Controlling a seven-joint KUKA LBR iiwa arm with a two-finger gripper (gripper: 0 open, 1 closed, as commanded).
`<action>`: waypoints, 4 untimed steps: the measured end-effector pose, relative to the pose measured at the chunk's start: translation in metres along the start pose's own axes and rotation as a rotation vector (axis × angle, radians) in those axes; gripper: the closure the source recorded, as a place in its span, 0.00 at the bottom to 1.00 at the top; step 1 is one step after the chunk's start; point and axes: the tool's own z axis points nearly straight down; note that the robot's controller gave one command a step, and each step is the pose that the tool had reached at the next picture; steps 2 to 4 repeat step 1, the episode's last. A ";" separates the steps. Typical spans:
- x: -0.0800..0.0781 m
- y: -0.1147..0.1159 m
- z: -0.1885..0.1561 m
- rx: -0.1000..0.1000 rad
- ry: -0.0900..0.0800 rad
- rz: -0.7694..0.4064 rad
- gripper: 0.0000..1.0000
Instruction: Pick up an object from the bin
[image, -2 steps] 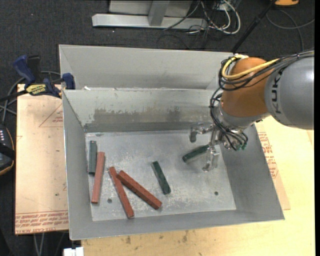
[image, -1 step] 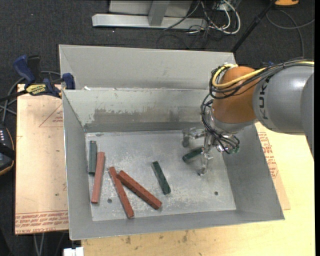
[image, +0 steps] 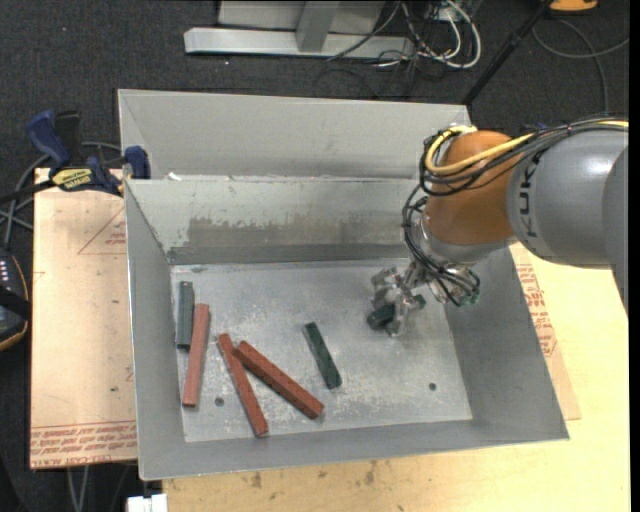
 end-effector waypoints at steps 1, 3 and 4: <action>-0.016 -0.018 -0.145 0.006 -0.010 -0.102 1.00; -0.016 -0.018 -0.145 0.006 -0.010 -0.102 1.00; -0.016 -0.018 -0.145 0.006 -0.010 -0.102 1.00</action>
Offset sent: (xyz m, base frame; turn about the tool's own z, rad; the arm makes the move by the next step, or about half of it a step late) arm 0.0172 -0.0132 0.1387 -0.1050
